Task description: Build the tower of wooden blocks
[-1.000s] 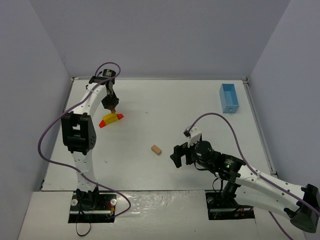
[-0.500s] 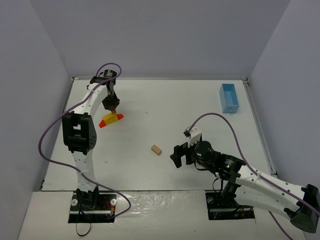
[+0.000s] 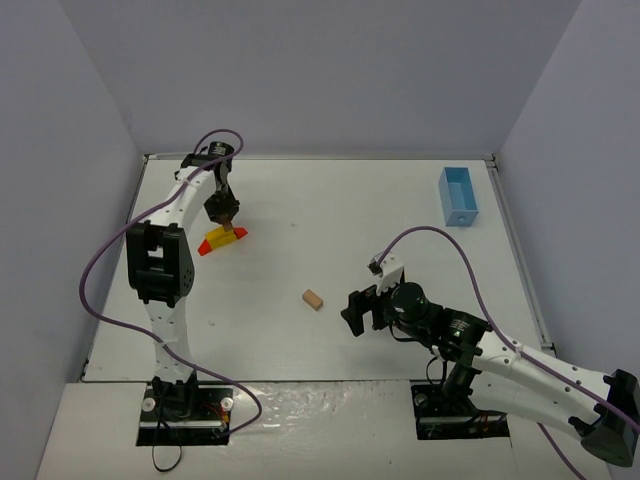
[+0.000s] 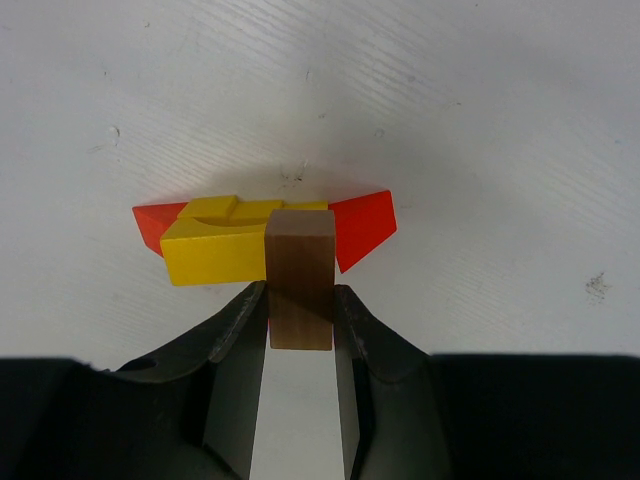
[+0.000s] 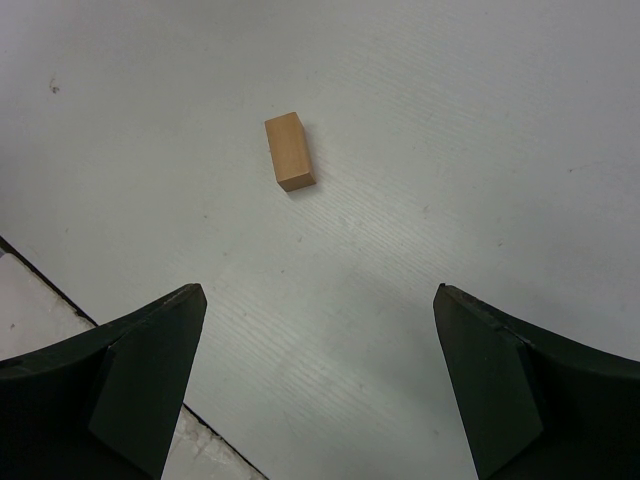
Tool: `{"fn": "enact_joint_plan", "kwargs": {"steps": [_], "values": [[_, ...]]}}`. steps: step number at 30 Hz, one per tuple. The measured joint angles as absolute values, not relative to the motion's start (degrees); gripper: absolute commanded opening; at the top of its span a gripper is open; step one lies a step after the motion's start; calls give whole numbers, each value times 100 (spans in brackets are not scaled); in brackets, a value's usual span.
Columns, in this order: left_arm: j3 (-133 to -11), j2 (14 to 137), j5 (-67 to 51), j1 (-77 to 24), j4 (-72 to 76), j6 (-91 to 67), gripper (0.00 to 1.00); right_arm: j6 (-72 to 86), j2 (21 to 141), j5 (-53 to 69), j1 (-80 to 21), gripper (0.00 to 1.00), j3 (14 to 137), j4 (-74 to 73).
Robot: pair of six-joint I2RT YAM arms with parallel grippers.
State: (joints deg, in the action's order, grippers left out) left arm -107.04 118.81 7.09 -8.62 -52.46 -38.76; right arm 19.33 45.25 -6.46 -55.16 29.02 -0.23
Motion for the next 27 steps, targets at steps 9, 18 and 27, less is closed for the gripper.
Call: {"fn": "enact_joint_plan", "kwargs": {"steps": [9,18,27], "values": [[-10704,11942,709,-849,-5249,-3876,5,1933,4525,-646,-5516,95,2902,-23],[-10704,11942,705,-833,-5249,-3874,15,1933,4527,-646,-5516,95,2902,-25],[-10702,11942,683,-786,-5249,-3881,22,1933,4528,-644,-5516,95,2902,-23]]}}
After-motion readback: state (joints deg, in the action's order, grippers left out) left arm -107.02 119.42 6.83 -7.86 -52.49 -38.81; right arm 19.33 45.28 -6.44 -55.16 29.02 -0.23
